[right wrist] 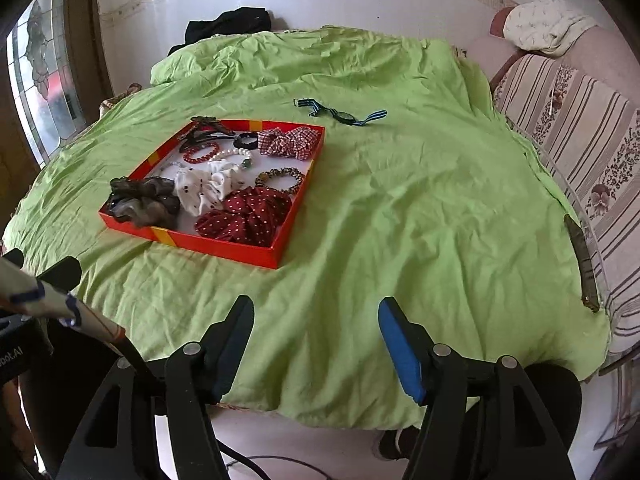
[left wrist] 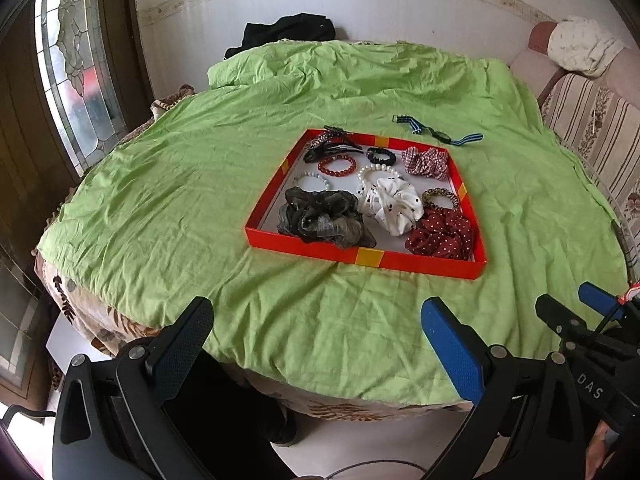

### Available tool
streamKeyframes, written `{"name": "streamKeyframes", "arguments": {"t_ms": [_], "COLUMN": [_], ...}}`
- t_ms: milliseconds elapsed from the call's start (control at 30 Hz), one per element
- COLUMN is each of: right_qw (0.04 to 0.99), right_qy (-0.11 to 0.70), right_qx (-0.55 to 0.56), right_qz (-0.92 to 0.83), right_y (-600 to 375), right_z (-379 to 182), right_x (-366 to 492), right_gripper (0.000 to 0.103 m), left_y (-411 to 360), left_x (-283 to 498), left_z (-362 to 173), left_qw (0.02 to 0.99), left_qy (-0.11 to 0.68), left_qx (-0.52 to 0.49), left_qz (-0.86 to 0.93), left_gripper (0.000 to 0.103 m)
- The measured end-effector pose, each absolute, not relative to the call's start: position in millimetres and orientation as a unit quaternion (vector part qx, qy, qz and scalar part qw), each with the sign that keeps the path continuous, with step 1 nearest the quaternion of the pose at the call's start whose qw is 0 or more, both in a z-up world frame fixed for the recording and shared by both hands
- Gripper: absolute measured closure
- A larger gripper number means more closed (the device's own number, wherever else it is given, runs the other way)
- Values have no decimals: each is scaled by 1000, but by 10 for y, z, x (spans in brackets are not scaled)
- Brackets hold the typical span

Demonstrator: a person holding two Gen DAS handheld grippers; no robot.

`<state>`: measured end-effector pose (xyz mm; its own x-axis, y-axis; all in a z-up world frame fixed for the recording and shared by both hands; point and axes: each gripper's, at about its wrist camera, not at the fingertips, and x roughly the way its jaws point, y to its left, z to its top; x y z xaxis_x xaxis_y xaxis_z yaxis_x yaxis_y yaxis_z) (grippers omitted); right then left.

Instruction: Organize jewelry

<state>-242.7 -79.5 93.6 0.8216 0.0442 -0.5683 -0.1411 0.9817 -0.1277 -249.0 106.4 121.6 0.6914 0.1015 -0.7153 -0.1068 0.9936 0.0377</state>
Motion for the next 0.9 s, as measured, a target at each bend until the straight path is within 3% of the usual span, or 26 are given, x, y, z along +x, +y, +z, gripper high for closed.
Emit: {"name": "streamKeyframes", "arguments": {"t_ms": [900], "right_qw": [949], "right_qy": [294], "right_qx": [-109], "right_qz": [42], "right_y": [-556], "right_z": [905], "right_x": [-2542], "right_gripper": [31], "left_y": [1330], "left_x": [-2622], "left_z": [1193], "left_qw": [916], "left_qy": [393], "left_qx": [-46], "left_qz": [63], "left_gripper": [0]}}
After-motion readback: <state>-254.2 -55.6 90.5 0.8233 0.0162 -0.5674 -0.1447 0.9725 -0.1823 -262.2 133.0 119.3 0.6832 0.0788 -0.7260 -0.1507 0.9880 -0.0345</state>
